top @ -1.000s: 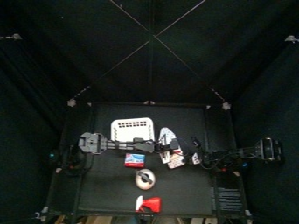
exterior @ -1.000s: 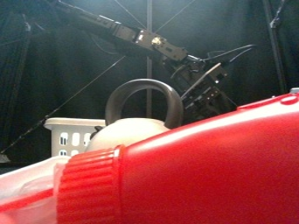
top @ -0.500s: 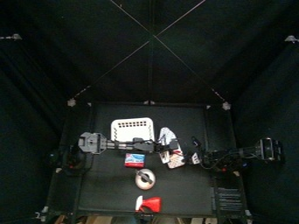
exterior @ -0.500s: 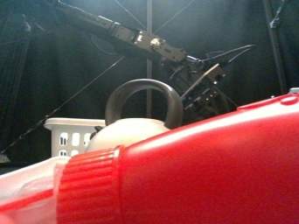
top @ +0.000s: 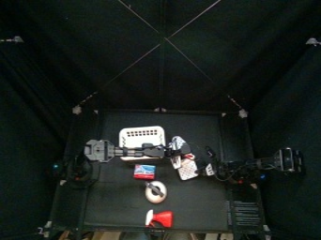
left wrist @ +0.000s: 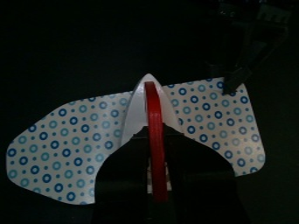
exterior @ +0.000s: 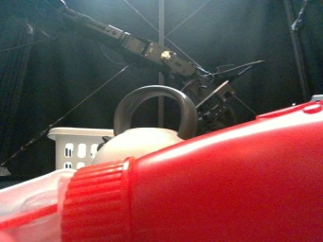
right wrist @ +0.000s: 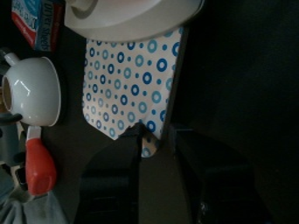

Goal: Iron the board

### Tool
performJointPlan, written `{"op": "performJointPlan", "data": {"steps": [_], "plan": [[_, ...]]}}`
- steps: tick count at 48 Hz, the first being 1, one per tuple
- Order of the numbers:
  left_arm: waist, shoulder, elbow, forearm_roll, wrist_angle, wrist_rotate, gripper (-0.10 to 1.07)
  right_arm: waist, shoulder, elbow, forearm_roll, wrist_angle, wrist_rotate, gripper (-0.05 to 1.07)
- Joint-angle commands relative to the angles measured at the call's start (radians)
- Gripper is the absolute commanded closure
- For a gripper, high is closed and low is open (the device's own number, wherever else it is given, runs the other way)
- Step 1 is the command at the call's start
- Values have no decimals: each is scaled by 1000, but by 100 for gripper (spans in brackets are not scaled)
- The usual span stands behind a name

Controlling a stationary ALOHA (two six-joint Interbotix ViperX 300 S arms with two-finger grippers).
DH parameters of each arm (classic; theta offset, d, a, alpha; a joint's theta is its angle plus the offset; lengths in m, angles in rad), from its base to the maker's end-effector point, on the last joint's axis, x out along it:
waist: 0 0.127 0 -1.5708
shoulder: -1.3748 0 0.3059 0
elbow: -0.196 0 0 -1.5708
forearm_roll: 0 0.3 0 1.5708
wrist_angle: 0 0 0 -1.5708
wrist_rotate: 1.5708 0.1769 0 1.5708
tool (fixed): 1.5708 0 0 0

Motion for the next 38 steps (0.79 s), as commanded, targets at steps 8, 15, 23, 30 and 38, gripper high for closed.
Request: {"op": "performJointPlan", "data": {"steps": [8, 15, 23, 30, 38], "plan": [[74, -11, 0, 14, 32, -2, 52, -2, 9, 3, -3, 21, -6, 56], [103, -11, 3, 14, 41, -2, 52, -2, 9, 3, -3, 21, -6, 56], [129, -11, 9, 15, 41, -2, 52, -2, 11, 3, -3, 21, -6, 56], [146, -11, 9, 14, 41, -2, 52, -2, 11, 3, -3, 21, -6, 56], [153, -12, 11, 15, 41, -2, 52, -2, 11, 3, -3, 23, -6, 56]]}}
